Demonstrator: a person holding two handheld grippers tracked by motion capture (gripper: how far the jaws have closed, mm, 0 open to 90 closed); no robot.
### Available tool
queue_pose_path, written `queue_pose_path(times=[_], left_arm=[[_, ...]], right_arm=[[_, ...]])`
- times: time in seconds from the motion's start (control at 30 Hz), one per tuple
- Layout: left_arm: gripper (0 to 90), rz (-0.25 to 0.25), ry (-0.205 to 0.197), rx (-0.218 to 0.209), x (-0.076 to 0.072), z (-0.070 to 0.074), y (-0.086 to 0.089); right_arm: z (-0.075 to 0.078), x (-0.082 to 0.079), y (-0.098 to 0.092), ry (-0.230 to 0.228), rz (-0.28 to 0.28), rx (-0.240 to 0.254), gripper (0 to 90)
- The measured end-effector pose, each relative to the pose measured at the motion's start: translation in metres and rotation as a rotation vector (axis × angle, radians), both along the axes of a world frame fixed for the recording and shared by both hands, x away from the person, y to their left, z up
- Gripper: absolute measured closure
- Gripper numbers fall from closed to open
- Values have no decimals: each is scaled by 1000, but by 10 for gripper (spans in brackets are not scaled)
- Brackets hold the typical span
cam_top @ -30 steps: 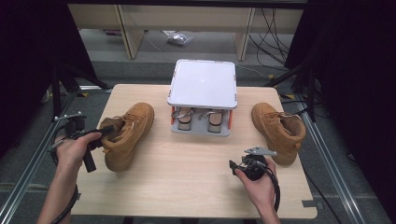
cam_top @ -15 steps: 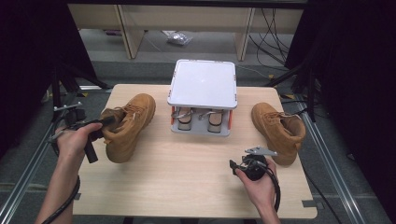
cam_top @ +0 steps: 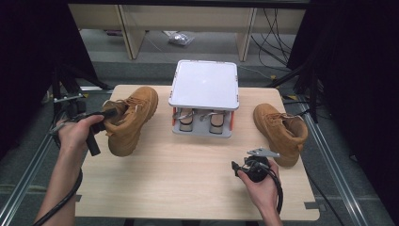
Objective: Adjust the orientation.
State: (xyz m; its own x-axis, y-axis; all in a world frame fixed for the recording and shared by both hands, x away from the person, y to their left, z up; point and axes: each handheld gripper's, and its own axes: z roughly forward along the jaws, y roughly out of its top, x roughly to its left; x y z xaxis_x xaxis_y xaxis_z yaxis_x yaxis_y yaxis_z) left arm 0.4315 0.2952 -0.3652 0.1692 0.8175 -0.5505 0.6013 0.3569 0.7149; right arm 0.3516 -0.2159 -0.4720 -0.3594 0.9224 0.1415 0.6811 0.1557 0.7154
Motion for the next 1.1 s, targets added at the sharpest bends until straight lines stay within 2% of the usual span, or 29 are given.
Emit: queue_pose_path(times=[0.47,0.93,0.97,1.0,1.03,1.1], left_arm=[[820,0,-21,-15,14,18,-6],[819,-6,-55,-34,24,37,-14],[819,-7,-57,-33,25,38,-15],[819,-9,-60,-29,26,39,-15],[819,-5,-56,-30,26,40,-16],[819,-10,-63,-33,29,42,-17]], right_arm=[[0,-1,-1,-8,2,-10,448],[-2,-1,0,3,-6,7,447],[-2,-1,-1,-2,-10,-11,447],[-2,-1,-2,2,-8,-9,448],[-2,-2,0,27,-27,8,447],[-3,-2,0,21,-26,28,447]])
